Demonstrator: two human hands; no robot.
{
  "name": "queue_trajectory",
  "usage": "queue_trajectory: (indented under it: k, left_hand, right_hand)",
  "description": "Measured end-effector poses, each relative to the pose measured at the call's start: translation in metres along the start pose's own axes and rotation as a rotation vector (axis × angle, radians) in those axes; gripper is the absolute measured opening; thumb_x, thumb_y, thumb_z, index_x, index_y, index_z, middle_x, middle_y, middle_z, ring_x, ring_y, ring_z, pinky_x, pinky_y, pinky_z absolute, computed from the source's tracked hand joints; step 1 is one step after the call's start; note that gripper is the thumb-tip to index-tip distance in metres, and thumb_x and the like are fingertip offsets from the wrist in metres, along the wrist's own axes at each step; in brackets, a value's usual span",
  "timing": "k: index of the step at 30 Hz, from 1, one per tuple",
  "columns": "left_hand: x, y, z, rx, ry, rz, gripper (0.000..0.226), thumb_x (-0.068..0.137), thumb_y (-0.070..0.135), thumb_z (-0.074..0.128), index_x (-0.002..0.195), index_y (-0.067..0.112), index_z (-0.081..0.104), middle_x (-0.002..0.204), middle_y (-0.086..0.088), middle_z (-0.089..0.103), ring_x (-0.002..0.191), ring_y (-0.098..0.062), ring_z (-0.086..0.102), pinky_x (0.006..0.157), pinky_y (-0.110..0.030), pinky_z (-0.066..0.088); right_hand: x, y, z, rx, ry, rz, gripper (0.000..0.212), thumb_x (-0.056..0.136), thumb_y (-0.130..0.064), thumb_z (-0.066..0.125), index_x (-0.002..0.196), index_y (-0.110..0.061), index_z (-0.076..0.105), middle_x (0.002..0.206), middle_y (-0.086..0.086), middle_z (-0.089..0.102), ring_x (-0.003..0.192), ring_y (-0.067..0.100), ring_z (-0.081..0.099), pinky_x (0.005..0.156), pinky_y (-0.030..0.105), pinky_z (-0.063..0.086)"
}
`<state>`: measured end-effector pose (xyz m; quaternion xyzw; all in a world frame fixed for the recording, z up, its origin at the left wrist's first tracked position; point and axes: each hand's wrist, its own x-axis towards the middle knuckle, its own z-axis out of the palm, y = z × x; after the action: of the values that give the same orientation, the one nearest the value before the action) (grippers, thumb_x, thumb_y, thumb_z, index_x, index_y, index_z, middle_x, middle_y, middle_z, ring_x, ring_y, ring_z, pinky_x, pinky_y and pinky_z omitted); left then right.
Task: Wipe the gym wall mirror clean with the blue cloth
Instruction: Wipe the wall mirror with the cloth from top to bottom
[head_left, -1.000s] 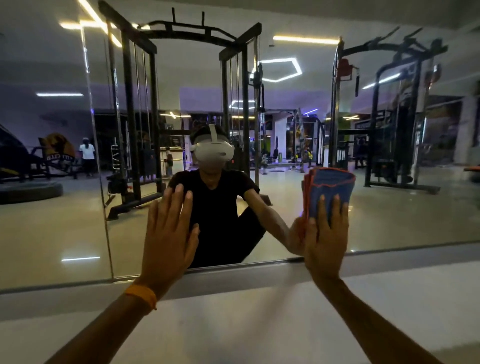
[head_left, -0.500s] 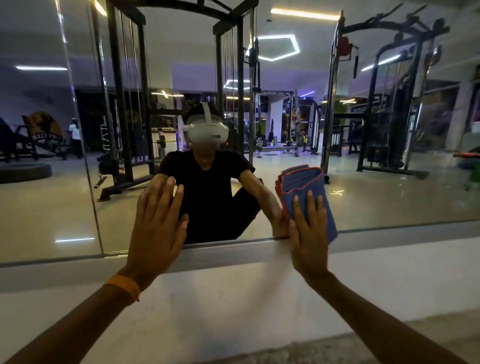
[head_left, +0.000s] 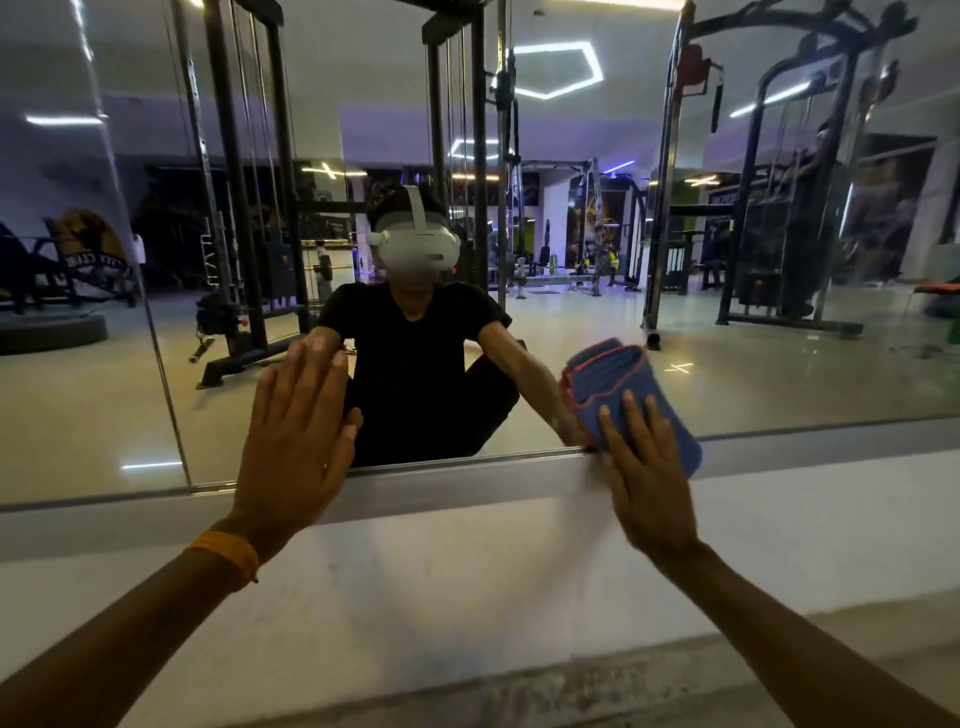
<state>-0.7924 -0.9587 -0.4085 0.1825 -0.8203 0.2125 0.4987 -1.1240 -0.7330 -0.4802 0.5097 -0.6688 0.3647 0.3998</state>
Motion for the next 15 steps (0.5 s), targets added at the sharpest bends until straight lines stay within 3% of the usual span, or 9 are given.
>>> queue_trajectory:
  k: [2,5,8,11,13,15]
  left_hand:
    - [0.001,0.005,0.003,0.008,0.012,-0.029,0.07,0.104,0.034,0.038,0.162,0.001,0.02,0.172,-0.021,0.011,0.16,-0.038,0.007,0.128,-0.06,0.01]
    - [-0.001,0.007,0.008,0.046,0.019,-0.046,0.071,0.103,0.035,0.04,0.163,0.002,0.019,0.172,-0.02,0.011,0.16,-0.036,0.005,0.129,-0.056,0.007]
    - [0.0,0.001,0.005,0.024,0.001,-0.028,0.07,0.104,0.035,0.04,0.162,0.001,0.02,0.172,-0.02,0.011,0.16,-0.036,0.006,0.128,-0.059,0.011]
    - [-0.004,-0.005,-0.001,-0.011,-0.038,0.018,0.069,0.104,0.034,0.039,0.162,0.001,0.021,0.172,-0.02,0.011,0.16,-0.037,0.008,0.126,-0.063,0.014]
    - [-0.009,-0.008,-0.002,-0.008,-0.053,0.029,0.069,0.104,0.034,0.039,0.162,0.001,0.022,0.172,-0.019,0.01,0.16,-0.037,0.008,0.126,-0.063,0.014]
    - [-0.011,-0.007,-0.001,0.014,-0.055,0.038,0.069,0.104,0.035,0.04,0.162,0.001,0.023,0.172,-0.019,0.01,0.16,-0.037,0.008,0.127,-0.061,0.011]
  right_hand:
    - [0.003,-0.029,0.017,0.005,-0.081,-0.252,0.067,0.103,-0.023,0.042,0.165,-0.028,0.018,0.172,0.005,0.013,0.159,0.033,0.007,0.126,0.057,0.014]
    - [0.026,-0.043,0.025,-0.027,-0.19,-0.571,0.064,0.1,-0.024,0.046,0.161,-0.023,0.029,0.17,0.007,0.022,0.158,0.033,0.015,0.129,0.049,0.009]
    - [0.026,-0.006,0.01,-0.063,-0.204,-0.545,0.06,0.101,-0.024,0.049,0.159,-0.02,0.036,0.169,0.008,0.026,0.158,0.032,0.018,0.128,0.05,0.016]
    - [0.002,0.055,-0.02,-0.109,-0.177,-0.378,0.059,0.105,-0.03,0.044,0.161,-0.024,0.031,0.169,0.008,0.027,0.157,0.034,0.02,0.121,0.061,0.027]
    - [-0.01,0.065,-0.029,-0.086,-0.149,-0.245,0.063,0.105,-0.033,0.043,0.164,-0.03,0.022,0.17,0.007,0.024,0.158,0.034,0.017,0.119,0.065,0.027]
    - [-0.013,0.036,-0.015,-0.046,-0.147,-0.229,0.067,0.103,-0.033,0.045,0.164,-0.032,0.019,0.171,0.008,0.02,0.159,0.035,0.012,0.122,0.064,0.019]
